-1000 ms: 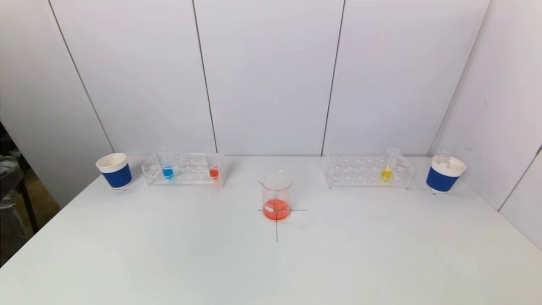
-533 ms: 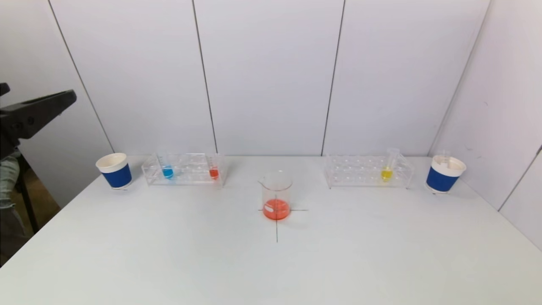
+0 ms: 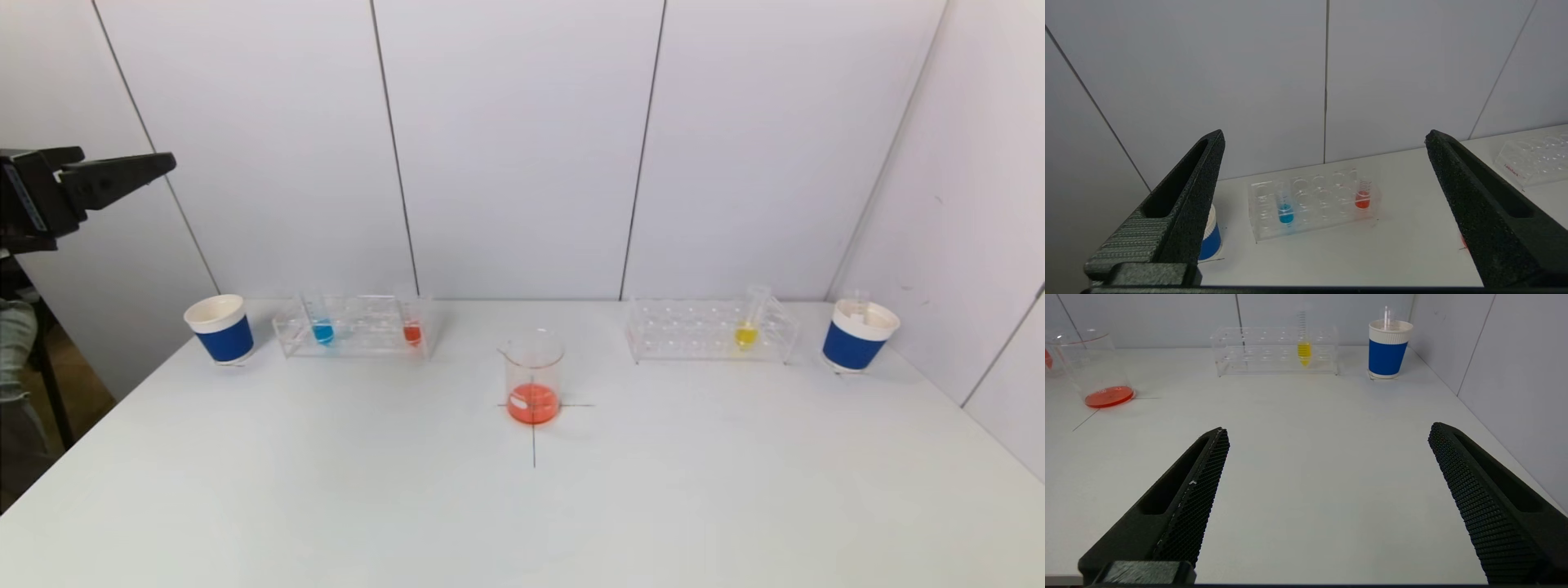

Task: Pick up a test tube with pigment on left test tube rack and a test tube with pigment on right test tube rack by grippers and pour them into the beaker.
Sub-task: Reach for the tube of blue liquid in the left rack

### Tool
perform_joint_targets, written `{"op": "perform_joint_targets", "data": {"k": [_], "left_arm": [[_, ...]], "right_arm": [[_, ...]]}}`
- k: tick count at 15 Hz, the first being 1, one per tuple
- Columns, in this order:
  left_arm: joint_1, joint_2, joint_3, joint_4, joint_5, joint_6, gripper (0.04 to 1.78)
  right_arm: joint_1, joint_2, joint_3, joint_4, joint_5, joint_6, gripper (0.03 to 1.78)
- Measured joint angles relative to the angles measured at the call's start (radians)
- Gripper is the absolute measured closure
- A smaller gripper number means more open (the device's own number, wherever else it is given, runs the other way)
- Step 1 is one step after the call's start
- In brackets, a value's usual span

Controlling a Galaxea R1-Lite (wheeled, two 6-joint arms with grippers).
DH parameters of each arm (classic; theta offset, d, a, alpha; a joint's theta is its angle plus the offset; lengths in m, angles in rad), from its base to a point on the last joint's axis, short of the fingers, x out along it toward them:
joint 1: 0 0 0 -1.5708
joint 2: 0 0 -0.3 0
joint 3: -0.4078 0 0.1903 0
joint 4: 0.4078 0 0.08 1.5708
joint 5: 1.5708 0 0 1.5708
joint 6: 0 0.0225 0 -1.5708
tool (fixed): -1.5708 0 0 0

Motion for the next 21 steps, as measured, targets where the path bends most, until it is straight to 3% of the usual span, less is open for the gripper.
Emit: {"op": "perform_joint_targets", "data": {"k": [4,14,18,21], "left_arm": [[0.027,0.111,0.003,-0.105,-0.020,-0.015,0.10],[0.027,0.249,0.039,-0.127,-0.021,-0.010,0.10],[0.027,0.299,0.086,-0.262,-0.034,-0.013,0.10],[0.026,0.319,0.107,-0.280,-0.037,-0.012,0.10]], "right_arm": [[0.000,0.000,0.000,0.000,0.000,0.000,0.04],[0.000,0.000,0.000,0.000,0.000,0.000,0.04],[0.000,0.000,0.000,0.000,0.000,0.000,0.04],[0.000,0.000,0.000,0.000,0.000,0.000,0.04]]}}
